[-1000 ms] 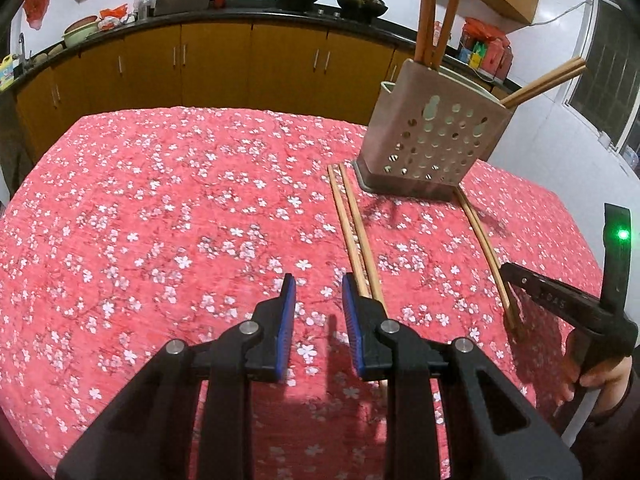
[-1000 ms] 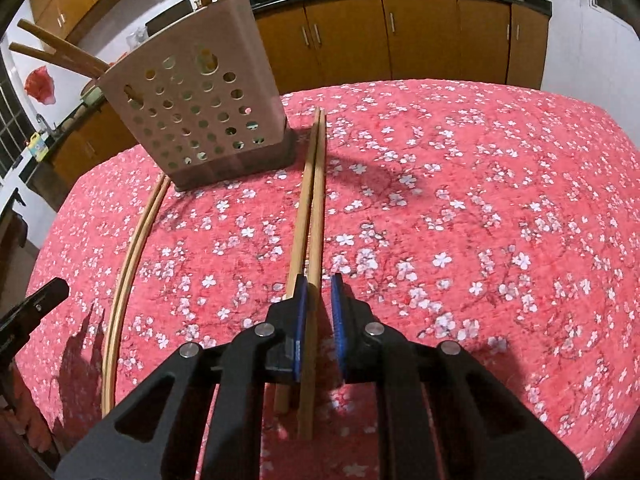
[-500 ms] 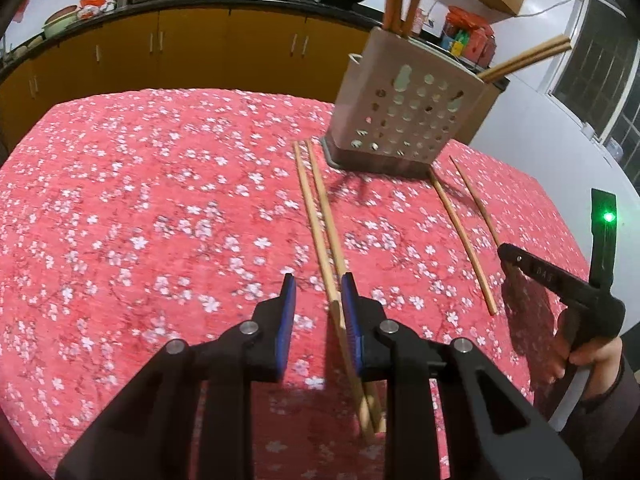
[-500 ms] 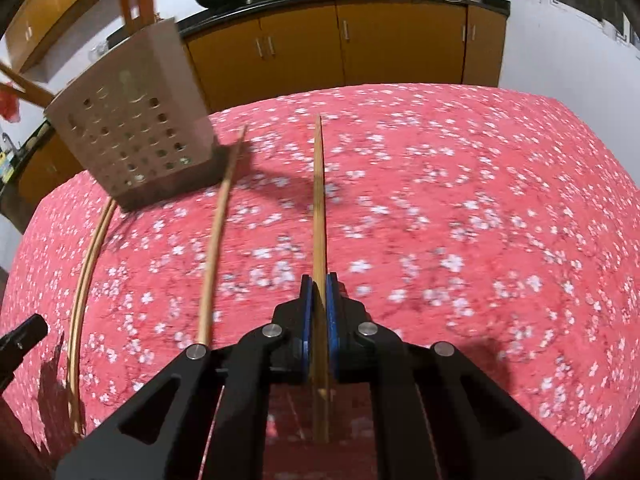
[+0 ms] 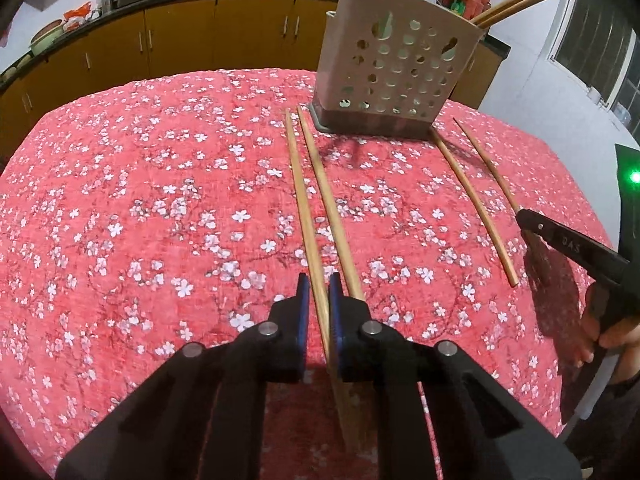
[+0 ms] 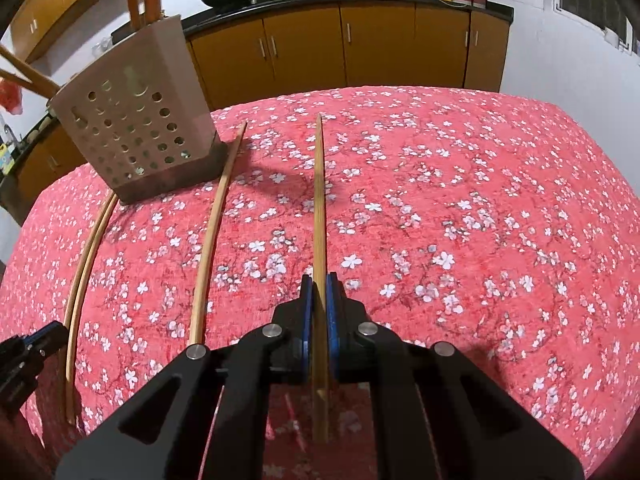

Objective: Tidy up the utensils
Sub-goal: 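Close the left tool on a chopstick while the right tool grasps another chopstick, then lift the left tool's chopstick over the holder while the right tool carries its chopstick there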

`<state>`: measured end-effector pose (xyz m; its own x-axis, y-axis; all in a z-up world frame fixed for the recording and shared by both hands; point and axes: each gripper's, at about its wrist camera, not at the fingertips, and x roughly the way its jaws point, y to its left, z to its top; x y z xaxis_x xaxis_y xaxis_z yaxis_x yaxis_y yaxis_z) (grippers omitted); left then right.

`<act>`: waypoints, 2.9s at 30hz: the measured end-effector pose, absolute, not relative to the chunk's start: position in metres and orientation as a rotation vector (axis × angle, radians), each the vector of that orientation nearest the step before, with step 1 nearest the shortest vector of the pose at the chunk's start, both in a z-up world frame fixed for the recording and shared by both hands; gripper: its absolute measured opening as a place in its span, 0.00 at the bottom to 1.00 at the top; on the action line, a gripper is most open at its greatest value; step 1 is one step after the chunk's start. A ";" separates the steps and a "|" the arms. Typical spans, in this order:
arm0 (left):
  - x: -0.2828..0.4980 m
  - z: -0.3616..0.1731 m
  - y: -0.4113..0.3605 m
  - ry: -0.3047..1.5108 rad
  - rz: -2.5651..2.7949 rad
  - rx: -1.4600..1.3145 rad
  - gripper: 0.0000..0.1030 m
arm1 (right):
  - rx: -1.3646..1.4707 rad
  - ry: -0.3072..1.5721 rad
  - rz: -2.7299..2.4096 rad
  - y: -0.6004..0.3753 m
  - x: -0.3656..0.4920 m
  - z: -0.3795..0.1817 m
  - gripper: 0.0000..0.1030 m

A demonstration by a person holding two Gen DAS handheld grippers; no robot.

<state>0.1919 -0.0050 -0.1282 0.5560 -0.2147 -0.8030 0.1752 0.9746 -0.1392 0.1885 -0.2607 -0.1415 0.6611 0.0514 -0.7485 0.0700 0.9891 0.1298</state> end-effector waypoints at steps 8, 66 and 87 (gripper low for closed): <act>0.211 -0.128 0.000 0.934 -0.152 -0.003 0.08 | 0.123 0.845 0.016 -0.252 0.184 -0.141 0.08; 0.200 -0.126 0.044 0.891 -0.106 -0.056 0.10 | 0.122 0.827 0.023 -0.249 0.184 -0.142 0.08; 0.179 -0.047 0.059 0.739 -0.127 -0.055 0.08 | 0.131 0.580 0.016 -0.267 0.141 -0.055 0.08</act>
<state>0.1786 0.0591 -0.0469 0.7322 -0.1347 -0.6676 0.0957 0.9909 -0.0949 0.1409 -0.2674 -0.0552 0.8366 0.0516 -0.5454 0.0220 0.9916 0.1275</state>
